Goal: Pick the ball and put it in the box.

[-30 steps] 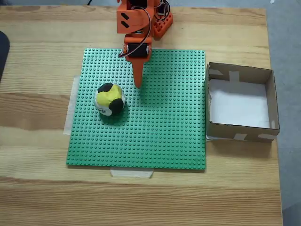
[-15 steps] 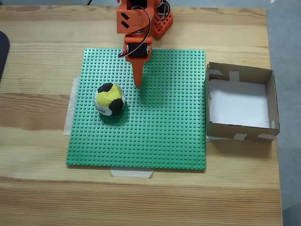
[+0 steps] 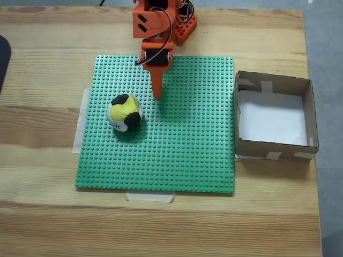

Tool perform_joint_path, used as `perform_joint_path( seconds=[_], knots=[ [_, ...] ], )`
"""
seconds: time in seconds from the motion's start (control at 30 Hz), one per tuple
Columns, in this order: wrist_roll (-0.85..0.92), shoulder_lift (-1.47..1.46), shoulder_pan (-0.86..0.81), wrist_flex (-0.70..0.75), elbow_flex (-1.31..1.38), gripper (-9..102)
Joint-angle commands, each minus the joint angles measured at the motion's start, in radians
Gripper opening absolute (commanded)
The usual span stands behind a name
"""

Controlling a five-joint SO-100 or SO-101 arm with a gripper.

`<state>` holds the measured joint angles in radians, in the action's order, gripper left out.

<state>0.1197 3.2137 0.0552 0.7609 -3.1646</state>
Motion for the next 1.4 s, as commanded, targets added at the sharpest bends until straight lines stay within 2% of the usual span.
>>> perform_joint_path(
  seconds=[0.0, 0.23, 0.57, 1.03, 1.37],
  knots=[
    [-0.002, 0.009, 0.002, -0.008, -0.021, -1],
    [0.008, 0.009, -0.003, 0.018, 0.011, -1],
    [0.011, -0.071, -0.011, 0.087, 0.207, -1],
    [-0.055, -0.393, -0.005, 0.153, 0.583, -1],
    [-0.084, -0.658, -0.014, 0.259, 0.873, 0]
  ],
)
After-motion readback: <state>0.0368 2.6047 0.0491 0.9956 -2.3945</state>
